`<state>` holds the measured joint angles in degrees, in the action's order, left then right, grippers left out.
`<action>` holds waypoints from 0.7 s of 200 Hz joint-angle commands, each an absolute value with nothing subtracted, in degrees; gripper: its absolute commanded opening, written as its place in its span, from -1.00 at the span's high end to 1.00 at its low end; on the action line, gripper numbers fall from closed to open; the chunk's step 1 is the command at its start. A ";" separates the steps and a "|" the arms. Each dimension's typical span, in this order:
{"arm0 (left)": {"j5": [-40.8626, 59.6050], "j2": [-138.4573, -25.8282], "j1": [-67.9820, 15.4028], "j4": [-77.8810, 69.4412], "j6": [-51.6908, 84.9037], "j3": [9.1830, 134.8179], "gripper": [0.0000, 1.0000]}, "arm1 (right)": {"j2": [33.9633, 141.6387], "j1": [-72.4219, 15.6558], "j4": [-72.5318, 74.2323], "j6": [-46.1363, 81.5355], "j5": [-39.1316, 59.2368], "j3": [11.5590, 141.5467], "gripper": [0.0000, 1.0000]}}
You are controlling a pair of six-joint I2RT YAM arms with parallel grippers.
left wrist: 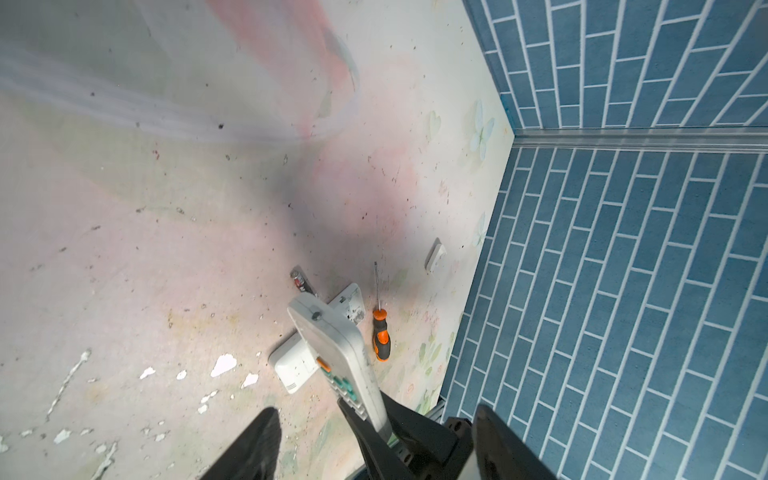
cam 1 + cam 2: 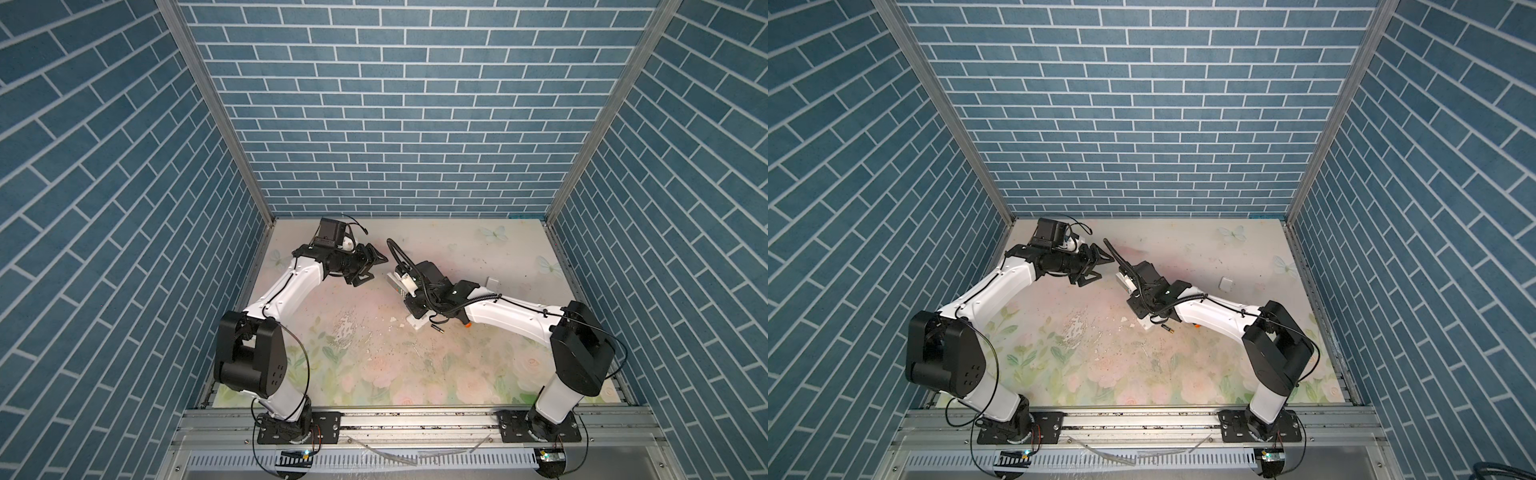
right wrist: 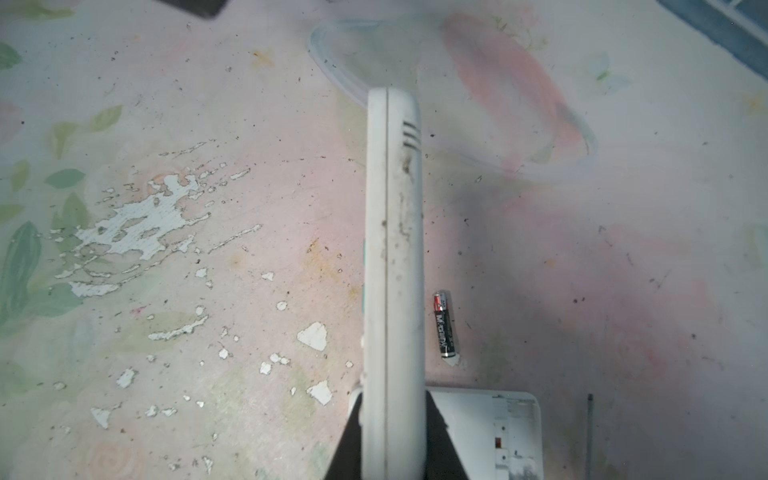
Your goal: Unload the batteries from the remote control
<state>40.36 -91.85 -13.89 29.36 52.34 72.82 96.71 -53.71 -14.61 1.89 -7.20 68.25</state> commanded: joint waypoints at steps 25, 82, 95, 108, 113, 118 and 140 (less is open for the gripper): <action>43.25 -93.42 -13.62 29.26 58.92 68.97 -0.37 | 94.13 -56.80 -12.48 -7.75 -15.05 70.31 1.00; 45.51 -94.41 -13.71 27.72 60.45 67.58 -0.13 | 95.53 -60.64 -11.75 -13.01 -20.93 72.56 1.00; 45.62 -94.80 -13.71 27.77 60.47 66.87 -0.05 | 96.03 -61.06 -11.24 -13.87 -21.54 73.31 1.00; 45.89 -95.39 -13.71 28.12 60.26 66.50 0.04 | 96.62 -61.32 -10.88 -14.44 -21.95 74.11 1.00; 46.09 -95.61 -13.71 27.87 60.29 66.43 0.07 | 96.88 -61.43 -10.88 -14.70 -22.05 74.39 1.00; 46.09 -95.76 -13.71 27.78 60.38 66.36 0.10 | 97.13 -61.50 -10.89 -14.95 -22.09 74.67 1.00; 46.38 -96.32 -13.71 27.74 60.38 66.65 0.19 | 98.13 -62.05 -10.56 -16.71 -23.00 75.82 1.00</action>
<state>45.76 -95.15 -13.89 27.11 60.73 67.55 97.03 -61.56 -13.61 -12.62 -19.86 71.42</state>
